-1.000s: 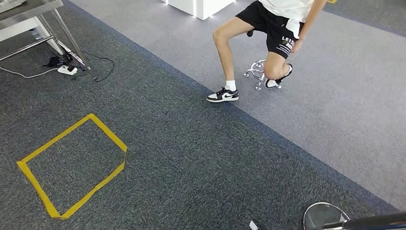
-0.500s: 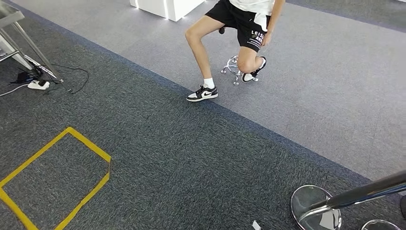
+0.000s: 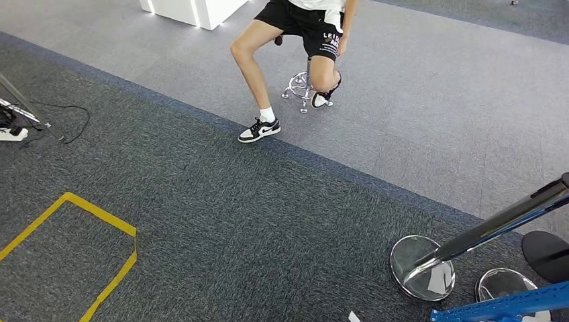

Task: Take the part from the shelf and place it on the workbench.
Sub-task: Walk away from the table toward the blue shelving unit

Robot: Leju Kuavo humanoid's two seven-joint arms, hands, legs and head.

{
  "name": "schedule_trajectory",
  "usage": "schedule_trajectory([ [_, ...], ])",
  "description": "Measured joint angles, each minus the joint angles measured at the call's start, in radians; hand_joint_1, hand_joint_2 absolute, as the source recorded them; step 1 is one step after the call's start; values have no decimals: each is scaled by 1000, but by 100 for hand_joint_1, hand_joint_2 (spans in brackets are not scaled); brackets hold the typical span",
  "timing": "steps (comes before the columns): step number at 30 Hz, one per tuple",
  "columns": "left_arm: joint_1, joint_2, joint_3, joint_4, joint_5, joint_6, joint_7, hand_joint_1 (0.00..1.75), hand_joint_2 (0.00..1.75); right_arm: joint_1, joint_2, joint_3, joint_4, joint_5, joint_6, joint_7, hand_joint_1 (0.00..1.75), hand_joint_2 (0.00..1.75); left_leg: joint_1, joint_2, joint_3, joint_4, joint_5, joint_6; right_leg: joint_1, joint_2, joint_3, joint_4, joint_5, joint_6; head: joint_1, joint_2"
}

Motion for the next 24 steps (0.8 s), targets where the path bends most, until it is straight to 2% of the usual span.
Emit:
schedule_trajectory([
  [1, 0, 0, 0, 0, 0, 0, 0, 0, 0, -2, 0, 0, 0, 0, 0, 0, 0, 0, -2, 7, -2, 4, -2, -5, 3, -7, 16, -34, 7, -5, -1, 0],
  [2, -1, 0, 0, 0, 0, 0, 0, 0, 0, -3, 0, 1, 0, 0, 0, -1, 0, 0, -4, 15, -3, 7, -3, -10, 5, -5, 18, -45, 7, -9, -2, 0],
  [4, -4, 0, 0, 0, 0, 0, 1, 0, 0, 0, 0, 2, 0, 0, -1, -1, 0, 0, -3, 22, -4, 11, -6, -21, 4, 11, 14, -51, 13, -21, -3, 0],
  [6, -5, -1, 0, 0, 0, 1, 3, 0, 0, 2, 0, 4, 0, -1, -4, 0, 0, 0, 1, -9, -19, 47, -36, -33, 0, 23, 14, -59, 21, -33, -6, 0],
  [8, -4, 0, 0, 0, 0, 1, 5, 0, 0, 0, 0, 5, 0, -4, -8, -1, 0, 0, 6, -50, -71, 161, -103, -41, -2, 37, 10, -62, 28, -42, -9, 0],
  [9, -3, 0, 0, 0, 0, 2, 6, 0, 0, 0, -1, 5, 0, -6, -8, -3, 0, 0, 7, -59, -103, 232, -135, -44, -2, 45, 7, -61, 30, -44, -9, 0],
  [10, -1, 0, 0, 0, 0, 3, 5, 0, 0, 1, -1, 5, 0, -9, -7, -6, 0, 0, 9, -62, -128, 287, -153, -46, -2, 55, 5, -60, 31, -45, -9, 0],
  [11, 1, 0, 0, 0, -2, 7, 3, 0, 0, 4, -2, 5, 0, -11, -2, -10, 0, 0, 11, -63, -138, 307, -151, -47, -2, 65, 3, -58, 31, -45, -9, 0],
  [12, 1, 0, 0, 0, -3, 14, 2, 0, 0, 8, -5, 6, 0, -12, 6, -14, 0, 0, 13, -63, -128, 286, -128, -47, -2, 75, 3, -56, 31, -44, -9, 0],
  [13, 2, 0, 0, 0, -4, 22, 0, 0, 0, 12, -9, 6, 0, -13, 17, -19, 0, 0, 16, -69, -99, 226, -90, -46, -3, 86, 3, -54, 31, -42, -9, 0],
  [15, 0, 0, 1, 0, 3, 43, 1, 0, 0, 21, -23, 8, 0, -7, 49, -23, 0, 0, 19, -103, -33, 83, -28, -42, -4, 104, -1, -47, 30, -34, -9, 0],
  [16, -4, 0, 3, 0, 15, 50, 5, 0, 0, 24, -33, 12, 0, 2, 68, -20, 0, 0, 19, -118, -13, 39, -14, -39, -4, 111, -5, -45, 31, -27, -9, 0],
  [17, -13, 0, 7, 0, 33, 52, 13, 0, 0, 25, -45, 18, 0, 16, 90, -12, 0, 0, 18, -129, -6, 21, -12, -35, -5, 117, -10, -44, 34, -20, -9, 0],
  [19, -43, 1, 20, 0, 75, 37, 43, 0, 0, 23, -74, 36, 1, 49, 133, 15, 0, 0, 15, -120, -10, 19, -7, -24, -7, 129, -18, -45, 41, -5, -8, 0],
  [21, -78, 3, 35, 0, 112, 16, 75, 0, 0, 17, -105, 57, 3, 83, 167, 41, 0, 0, 16, -103, -11, 11, 3, -8, -8, 112, -30, -24, 27, 5, -7, 0],
  [22, -91, 4, 43, 0, 128, 11, 87, 0, 0, 13, -119, 68, 4, 98, 180, 51, 0, 0, 16, -93, -12, 6, 7, 0, -7, 93, -47, 11, 4, 7, -5, 0],
  [24, -106, 8, 61, 0, 153, 8, 100, 0, 0, 3, -144, 90, 7, 123, 200, 58, 0, 0, 12, -71, -15, 5, 10, 8, -5, 58, -103, 130, -62, 10, -2, 0],
])
